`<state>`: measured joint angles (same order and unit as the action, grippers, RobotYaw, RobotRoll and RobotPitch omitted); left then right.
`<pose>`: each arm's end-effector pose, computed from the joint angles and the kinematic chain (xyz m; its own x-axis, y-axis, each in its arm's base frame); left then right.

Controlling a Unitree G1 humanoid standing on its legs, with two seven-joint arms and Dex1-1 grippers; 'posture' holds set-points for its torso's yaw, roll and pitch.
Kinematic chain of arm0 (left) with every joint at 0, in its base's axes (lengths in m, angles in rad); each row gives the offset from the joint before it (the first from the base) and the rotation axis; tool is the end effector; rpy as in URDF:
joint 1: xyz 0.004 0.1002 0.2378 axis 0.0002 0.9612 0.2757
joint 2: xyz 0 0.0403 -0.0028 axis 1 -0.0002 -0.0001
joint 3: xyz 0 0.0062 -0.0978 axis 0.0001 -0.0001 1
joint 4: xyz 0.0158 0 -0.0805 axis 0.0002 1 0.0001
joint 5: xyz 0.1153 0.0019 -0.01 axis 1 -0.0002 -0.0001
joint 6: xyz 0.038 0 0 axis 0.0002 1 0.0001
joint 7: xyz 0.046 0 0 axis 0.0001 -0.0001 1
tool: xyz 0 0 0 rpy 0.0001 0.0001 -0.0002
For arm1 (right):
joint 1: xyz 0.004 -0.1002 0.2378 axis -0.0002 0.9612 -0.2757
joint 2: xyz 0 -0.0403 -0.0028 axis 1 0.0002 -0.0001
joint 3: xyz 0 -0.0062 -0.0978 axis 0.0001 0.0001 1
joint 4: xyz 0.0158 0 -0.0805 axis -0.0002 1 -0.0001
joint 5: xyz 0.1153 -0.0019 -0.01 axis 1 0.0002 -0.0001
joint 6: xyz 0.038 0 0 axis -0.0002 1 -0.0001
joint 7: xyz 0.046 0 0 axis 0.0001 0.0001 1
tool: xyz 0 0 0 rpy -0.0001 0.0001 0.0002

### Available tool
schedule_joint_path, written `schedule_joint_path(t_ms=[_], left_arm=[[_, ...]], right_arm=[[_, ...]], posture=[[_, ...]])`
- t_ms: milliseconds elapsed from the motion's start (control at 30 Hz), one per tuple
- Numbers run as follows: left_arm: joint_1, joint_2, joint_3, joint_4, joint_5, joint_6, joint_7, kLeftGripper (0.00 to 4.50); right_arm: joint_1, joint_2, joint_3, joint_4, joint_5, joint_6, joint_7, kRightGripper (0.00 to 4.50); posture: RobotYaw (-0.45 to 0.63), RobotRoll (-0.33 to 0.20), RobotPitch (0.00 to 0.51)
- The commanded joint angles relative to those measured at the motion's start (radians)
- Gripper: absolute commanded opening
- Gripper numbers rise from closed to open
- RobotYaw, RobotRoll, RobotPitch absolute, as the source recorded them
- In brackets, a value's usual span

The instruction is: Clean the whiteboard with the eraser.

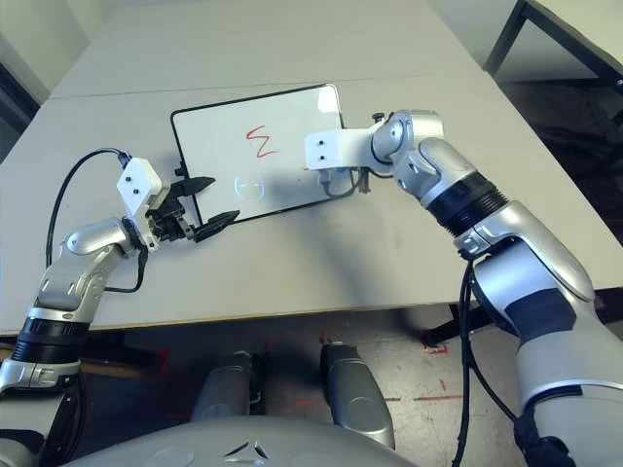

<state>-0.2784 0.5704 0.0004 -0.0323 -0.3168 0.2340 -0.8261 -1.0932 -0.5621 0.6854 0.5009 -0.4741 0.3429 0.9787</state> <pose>0.2641 0.2299 0.1399 0.6636 -0.7347 -0.1409 0.7443 0.6295 0.2229 0.3566 -0.1302 0.2236 0.6608 0.2118 -0.7201 -0.7301 -0.0415 -0.6821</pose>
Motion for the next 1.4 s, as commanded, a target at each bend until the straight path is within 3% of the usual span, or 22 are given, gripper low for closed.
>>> schedule_joint_path(t_ms=[33, 300, 1033, 1400], left_arm=[[0.013, 0.001, -0.003, -0.025, 0.009, 0.002, 0.000, 4.50], [0.023, 0.002, 0.001, -0.048, 0.005, 0.016, 0.009, 4.50], [0.023, 0.011, 0.007, -0.095, -0.002, 0.067, 0.020, 4.50], [0.017, 0.011, 0.007, -0.100, -0.002, 0.078, 0.018, 4.50]], right_arm=[[-0.014, 0.019, -0.020, 0.057, -0.031, -0.026, -0.016, 0.31], [0.000, 0.060, -0.032, 0.079, -0.089, -0.074, -0.060, 0.31], [0.117, 0.174, -0.034, -0.161, -0.183, -0.032, -0.036, 0.31], [0.085, 0.122, -0.047, -0.075, -0.213, -0.069, -0.052, 0.31]], posture=[[-0.07, 0.000, 0.089], [-0.06, 0.000, 0.092], [-0.06, 0.000, 0.104], [-0.06, 0.000, 0.106]])
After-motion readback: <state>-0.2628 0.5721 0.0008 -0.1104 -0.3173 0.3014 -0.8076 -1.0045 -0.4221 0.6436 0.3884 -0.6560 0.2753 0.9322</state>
